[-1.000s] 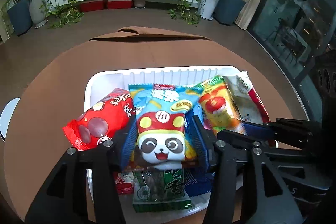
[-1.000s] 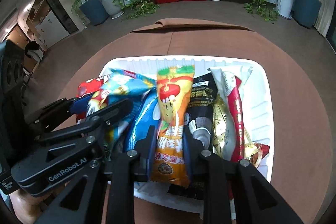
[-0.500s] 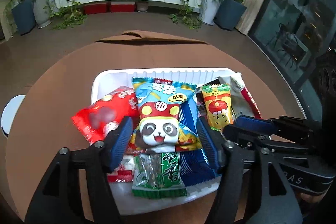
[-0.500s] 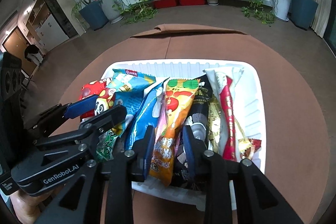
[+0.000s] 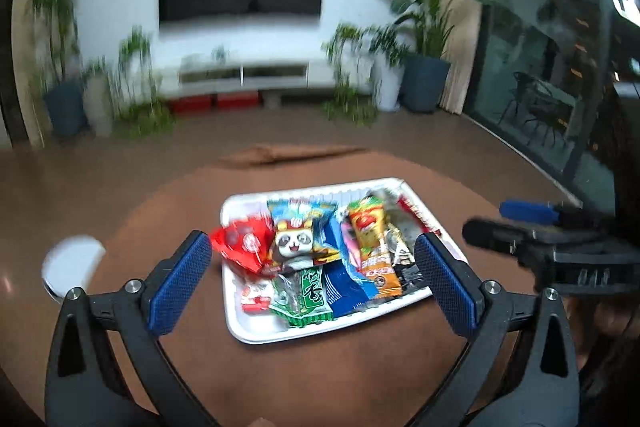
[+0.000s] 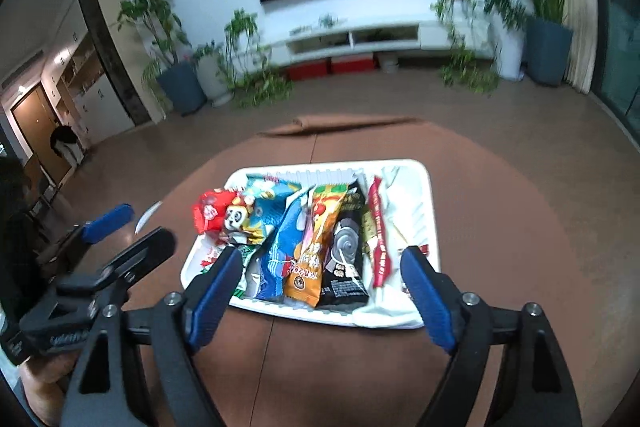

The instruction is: Organize snacks

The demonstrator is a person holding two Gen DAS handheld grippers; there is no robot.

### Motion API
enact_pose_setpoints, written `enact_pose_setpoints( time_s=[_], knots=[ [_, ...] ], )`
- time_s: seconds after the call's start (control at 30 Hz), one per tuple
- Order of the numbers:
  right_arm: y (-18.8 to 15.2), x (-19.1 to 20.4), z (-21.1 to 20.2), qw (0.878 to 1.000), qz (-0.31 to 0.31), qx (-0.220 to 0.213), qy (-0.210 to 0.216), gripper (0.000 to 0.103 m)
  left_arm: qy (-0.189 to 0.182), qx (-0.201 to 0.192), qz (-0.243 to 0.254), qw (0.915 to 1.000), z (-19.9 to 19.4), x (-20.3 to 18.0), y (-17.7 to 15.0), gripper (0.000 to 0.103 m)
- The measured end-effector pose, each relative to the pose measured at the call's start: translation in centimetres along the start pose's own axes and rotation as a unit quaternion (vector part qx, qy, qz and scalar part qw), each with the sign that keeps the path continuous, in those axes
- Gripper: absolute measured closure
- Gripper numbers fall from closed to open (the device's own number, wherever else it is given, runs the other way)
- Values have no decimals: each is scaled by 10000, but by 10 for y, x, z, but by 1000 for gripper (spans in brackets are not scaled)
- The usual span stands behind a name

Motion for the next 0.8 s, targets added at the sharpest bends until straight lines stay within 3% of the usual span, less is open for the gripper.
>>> enact_pose_setpoints(
  time_s=[0.1,0.17,0.23,0.3,0.37,0.47,0.53,0.8],
  knots=[
    [16,9,-47,9966,-110,-820,-25,14,194,-412,222,9987,-45,-12,10,0],
    [32,16,-85,9880,-210,-1530,-58,3,649,-851,414,9934,-82,-19,18,0],
    [45,24,-127,9722,-370,-2309,-124,0,1141,-1162,533,9852,-113,-24,27,0],
    [58,35,-174,9464,-677,-3153,-191,0,1235,-1136,372,9851,-131,-25,28,0],
    [65,44,-206,9280,-931,-3588,-380,0,1245,-1018,234,9867,-146,-27,29,0],
    [68,54,-237,9203,-1042,-3749,-410,0,1364,-1021,270,9850,-164,-28,26,0],
    [66,55,-247,9230,-974,-3696,-442,0,1424,-915,215,9853,-172,-27,19,0],
    [16,23,-230,9674,-242,-2481,-448,0,1385,-175,-100,9902,-177,-28,-36,0]
  ],
)
Point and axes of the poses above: each gripper's, at about its wrist camera, not at the fingertips, and z roughly the way its jaws point, x to its left, y to its top, the point moved 6 cm from there along z, roughly the way its jaws point, and after that the axes turned 14 degrees about -x, right-handed, at the moved point
